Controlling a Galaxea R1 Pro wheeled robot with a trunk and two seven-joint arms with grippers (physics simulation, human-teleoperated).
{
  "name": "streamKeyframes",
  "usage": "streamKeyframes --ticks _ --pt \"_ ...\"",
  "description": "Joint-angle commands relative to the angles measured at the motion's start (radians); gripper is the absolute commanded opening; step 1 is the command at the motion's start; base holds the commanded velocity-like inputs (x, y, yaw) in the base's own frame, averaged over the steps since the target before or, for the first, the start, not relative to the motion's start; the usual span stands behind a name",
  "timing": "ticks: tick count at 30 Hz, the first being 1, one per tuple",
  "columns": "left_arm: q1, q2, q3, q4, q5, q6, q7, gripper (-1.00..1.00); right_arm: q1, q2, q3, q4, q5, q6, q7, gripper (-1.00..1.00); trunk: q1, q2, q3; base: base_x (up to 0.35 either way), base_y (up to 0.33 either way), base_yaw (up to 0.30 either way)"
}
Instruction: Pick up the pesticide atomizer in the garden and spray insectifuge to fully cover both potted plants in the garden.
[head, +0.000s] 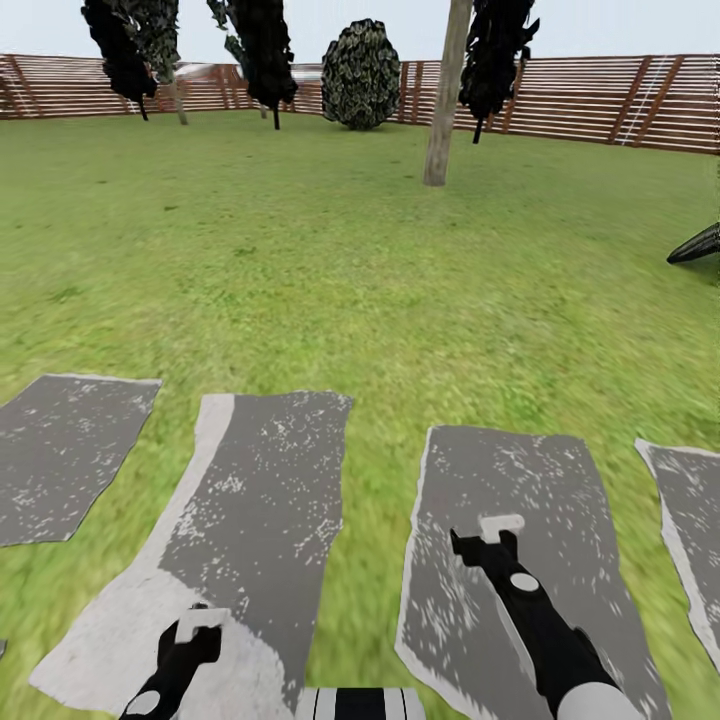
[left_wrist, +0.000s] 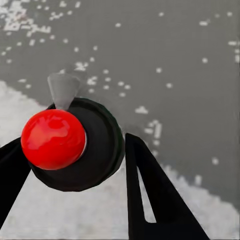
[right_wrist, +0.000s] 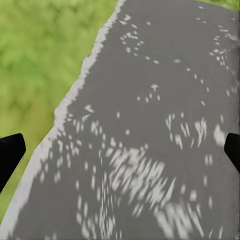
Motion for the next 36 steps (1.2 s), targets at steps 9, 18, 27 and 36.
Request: streamKeyframes --ticks 9,18,27,36 --pt "0.125 0.001 0.001 -0.002 0.008 -0.088 0.061 -1.00 0.075 -0.036 -0.004 0.123 0.011 -0.203 -0.001 1.00 -0.004 0.002 0.048 0.000 0.000 0.000" --pt "0.138 0.001 0.001 0.004 0.008 -0.122 0.068 -1.00 0.109 -0.096 -0.006 0.434 0.010 -0.510 -0.002 1.00 -0.008 0.004 0.097 0.000 0.000 0.000" --pt "0.138 0.003 0.002 0.010 0.010 -0.122 0.069 -1.00 0.111 -0.112 -0.018 0.537 0.007 -0.618 -0.012 1.00 -0.026 0.033 0.143 0.000 0.000 0.000" --pt "0.183 0.000 0.040 0.012 0.012 -0.124 0.069 -1.00 0.111 -0.115 -0.117 0.556 0.009 -0.616 -0.011 1.00 -0.060 0.096 0.182 0.000 0.000 0.000"
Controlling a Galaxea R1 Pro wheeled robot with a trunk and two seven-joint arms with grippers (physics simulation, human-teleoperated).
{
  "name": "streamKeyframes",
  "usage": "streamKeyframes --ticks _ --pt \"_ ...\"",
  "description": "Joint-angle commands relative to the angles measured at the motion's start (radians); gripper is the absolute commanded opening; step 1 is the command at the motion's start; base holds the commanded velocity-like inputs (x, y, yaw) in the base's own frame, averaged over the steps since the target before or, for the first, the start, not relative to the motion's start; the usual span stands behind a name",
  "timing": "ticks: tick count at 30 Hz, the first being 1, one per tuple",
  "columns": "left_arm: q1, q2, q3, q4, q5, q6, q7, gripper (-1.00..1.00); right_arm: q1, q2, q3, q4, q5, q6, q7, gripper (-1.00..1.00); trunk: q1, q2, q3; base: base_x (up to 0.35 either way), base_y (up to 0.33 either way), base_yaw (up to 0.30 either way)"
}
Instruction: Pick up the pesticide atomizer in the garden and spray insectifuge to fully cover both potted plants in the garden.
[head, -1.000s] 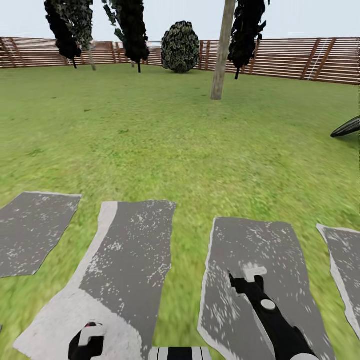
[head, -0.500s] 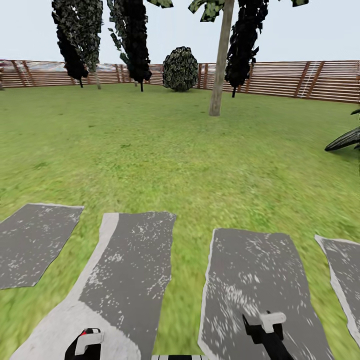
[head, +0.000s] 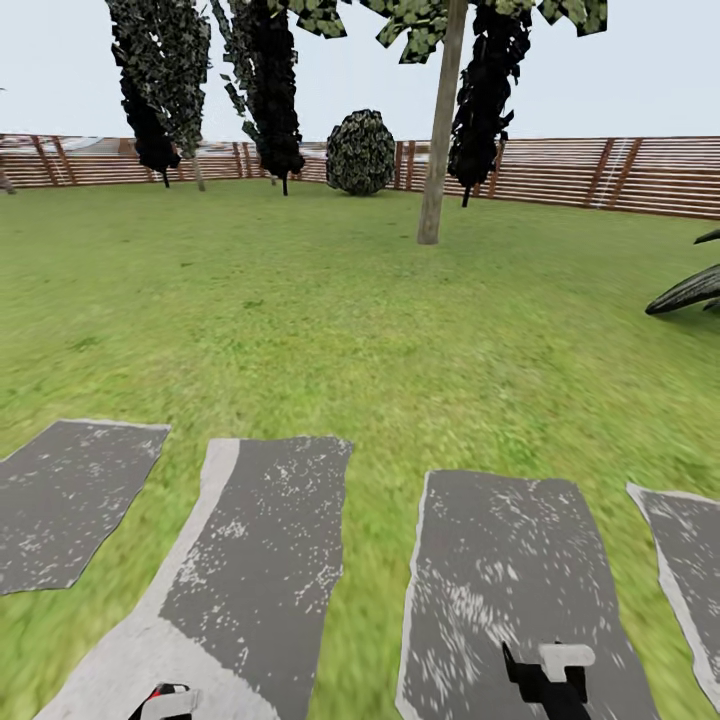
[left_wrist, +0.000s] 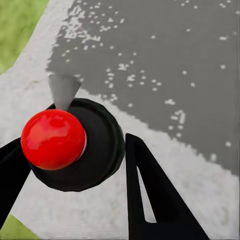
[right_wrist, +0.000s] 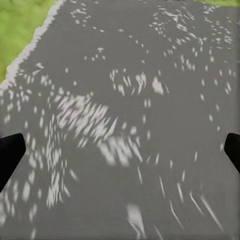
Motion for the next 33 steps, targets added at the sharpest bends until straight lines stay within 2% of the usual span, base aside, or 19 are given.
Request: streamKeyframes --ticks 1,7,12,25,30,33 --pt "0.002 0.000 0.000 0.001 0.005 -0.003 0.000 -1.00 -0.001 0.003 -0.009 0.001 0.011 -0.003 0.001 1.00 -0.004 0.007 0.003 0.000 0.000 0.000" --pt "0.005 -0.001 0.003 0.000 0.004 -0.003 0.000 -1.00 -0.001 0.009 -0.009 0.003 0.011 -0.001 0.001 1.00 -0.027 0.049 0.022 0.000 0.000 0.121" --pt "0.005 -0.001 0.007 0.000 0.005 -0.003 0.001 -1.00 -0.001 0.012 -0.009 0.051 0.009 -0.002 0.001 1.00 -0.027 0.049 0.022 0.000 0.000 0.273" --pt "0.005 -0.005 0.010 -0.001 0.004 -0.003 0.003 -1.00 -0.001 0.019 -0.011 0.066 0.009 -0.002 0.000 1.00 -0.027 0.049 0.022 0.000 0.000 0.279" --pt "0.005 -0.008 0.009 -0.002 0.005 -0.004 0.076 -1.00 -0.001 0.016 -0.012 0.066 0.009 -0.002 -0.001 1.00 -0.027 0.049 0.022 0.000 0.000 0.279" --pt "0.004 -0.009 0.006 -0.001 0.005 -0.006 0.094 -1.00 -0.001 0.016 -0.012 0.066 0.009 -0.002 -0.001 1.00 -0.027 0.049 0.022 0.000 0.000 0.279"
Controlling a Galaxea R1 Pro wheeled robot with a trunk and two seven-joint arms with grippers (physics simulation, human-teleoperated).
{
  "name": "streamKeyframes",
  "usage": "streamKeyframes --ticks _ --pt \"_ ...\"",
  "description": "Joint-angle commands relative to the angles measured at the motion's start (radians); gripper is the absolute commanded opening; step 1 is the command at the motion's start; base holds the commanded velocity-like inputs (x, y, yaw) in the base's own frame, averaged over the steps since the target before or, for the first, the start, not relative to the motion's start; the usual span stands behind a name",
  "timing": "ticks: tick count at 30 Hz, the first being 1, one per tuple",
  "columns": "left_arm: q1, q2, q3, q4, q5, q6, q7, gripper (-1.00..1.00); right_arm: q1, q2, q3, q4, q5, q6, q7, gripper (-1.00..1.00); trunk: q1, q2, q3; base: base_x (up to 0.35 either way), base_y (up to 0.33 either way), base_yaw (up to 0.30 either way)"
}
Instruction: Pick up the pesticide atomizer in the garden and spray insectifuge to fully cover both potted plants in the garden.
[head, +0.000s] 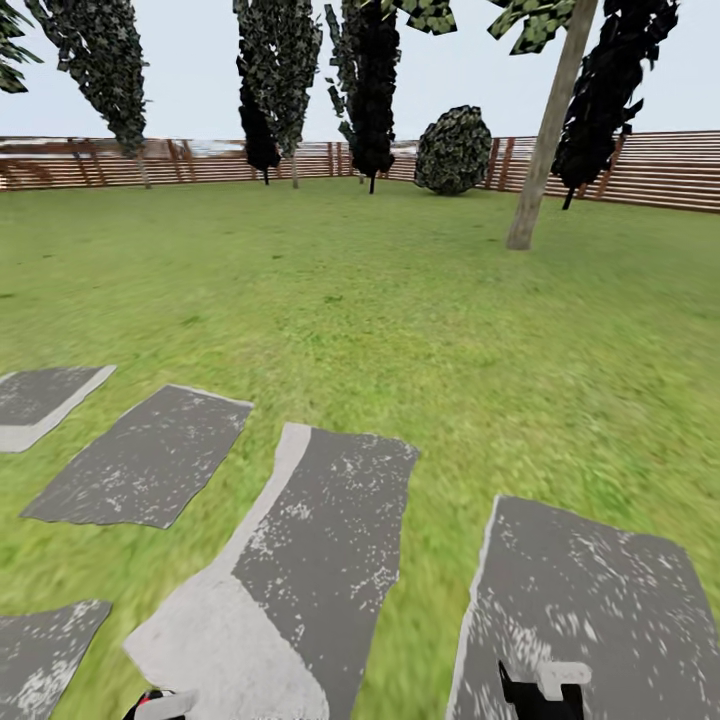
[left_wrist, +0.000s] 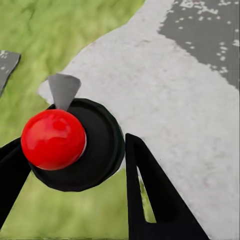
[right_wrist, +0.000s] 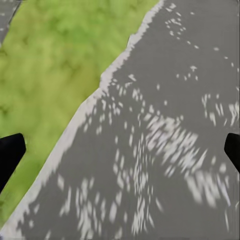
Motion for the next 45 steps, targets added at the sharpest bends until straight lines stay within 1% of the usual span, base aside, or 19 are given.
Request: streamKeyframes --ticks 1,8,22,31,45 --pt "-0.001 -0.001 -0.002 0.001 0.004 -0.005 0.004 -1.00 0.000 0.000 -0.008 0.001 0.010 -0.003 0.000 1.00 0.000 0.000 -0.001 0.000 0.000 0.279" --pt "-0.001 -0.002 -0.006 0.002 0.004 -0.006 0.011 -1.00 0.000 0.000 -0.007 0.002 0.010 -0.003 0.001 1.00 0.000 0.000 -0.001 0.000 0.000 0.279" --pt "-0.001 -0.002 -0.007 0.003 0.006 -0.007 0.002 -1.00 0.000 0.003 -0.007 0.003 0.010 -0.003 0.002 1.00 0.000 0.000 -0.001 0.000 0.000 0.279" --pt "-0.001 -0.002 -0.004 0.003 0.008 -0.007 0.002 -1.00 0.000 0.003 -0.007 0.004 0.010 -0.003 0.002 1.00 0.000 0.000 -0.001 0.000 0.187 0.279" --pt "-0.001 -0.002 -0.006 0.002 0.005 -0.005 0.002 -1.00 0.000 0.003 -0.007 0.004 0.010 -0.003 0.002 1.00 0.000 0.000 -0.001 0.000 0.011 0.279"
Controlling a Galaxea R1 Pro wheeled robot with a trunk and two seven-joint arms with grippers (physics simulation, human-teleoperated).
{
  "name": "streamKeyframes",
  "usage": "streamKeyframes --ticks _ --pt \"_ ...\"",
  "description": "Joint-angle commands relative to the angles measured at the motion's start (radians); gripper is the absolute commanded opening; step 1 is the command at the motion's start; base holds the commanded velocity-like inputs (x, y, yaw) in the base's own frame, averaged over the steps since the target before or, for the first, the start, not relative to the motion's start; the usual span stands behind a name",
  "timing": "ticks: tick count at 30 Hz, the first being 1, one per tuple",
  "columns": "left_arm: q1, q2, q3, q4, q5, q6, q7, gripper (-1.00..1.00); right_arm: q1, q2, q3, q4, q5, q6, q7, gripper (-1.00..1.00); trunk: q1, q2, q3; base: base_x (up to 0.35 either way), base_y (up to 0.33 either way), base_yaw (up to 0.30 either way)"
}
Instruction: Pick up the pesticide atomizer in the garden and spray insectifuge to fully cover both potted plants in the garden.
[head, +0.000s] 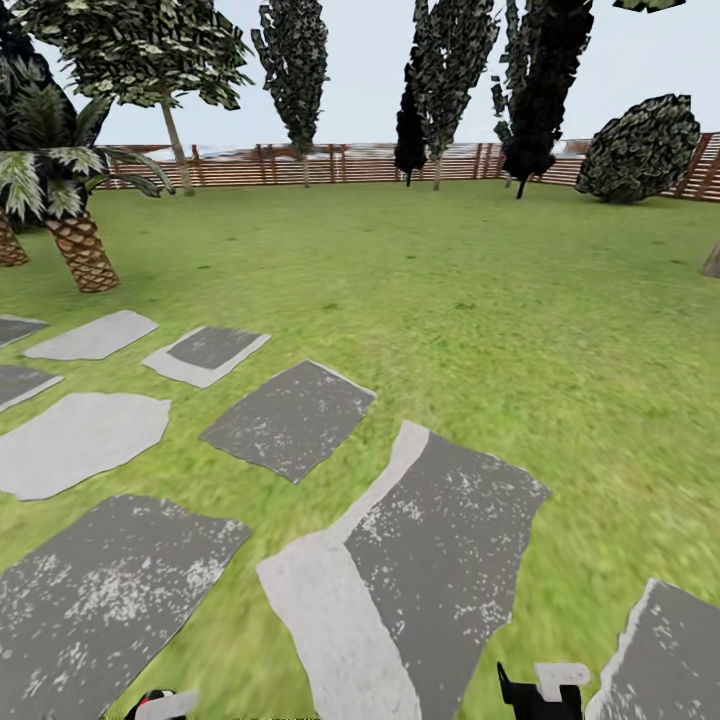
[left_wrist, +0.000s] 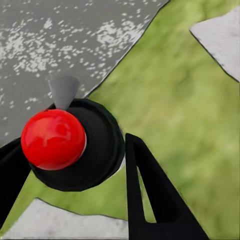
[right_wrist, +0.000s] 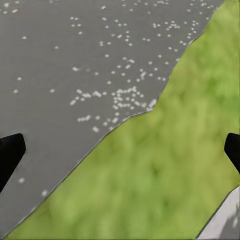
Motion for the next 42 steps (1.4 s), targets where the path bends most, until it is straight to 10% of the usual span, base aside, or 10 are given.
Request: streamKeyframes --ticks 1,42 --pt "-0.001 0.000 -0.001 0.001 0.005 -0.004 -0.001 -1.00 0.000 0.000 -0.008 0.000 0.010 -0.003 0.001 1.00 0.000 0.000 -0.001 0.000 0.000 0.279" --pt "-0.001 -0.001 0.004 0.001 0.009 -0.004 0.001 -1.00 0.000 0.000 -0.008 0.000 0.010 -0.003 0.000 1.00 0.000 0.000 -0.001 0.124 0.100 0.279"
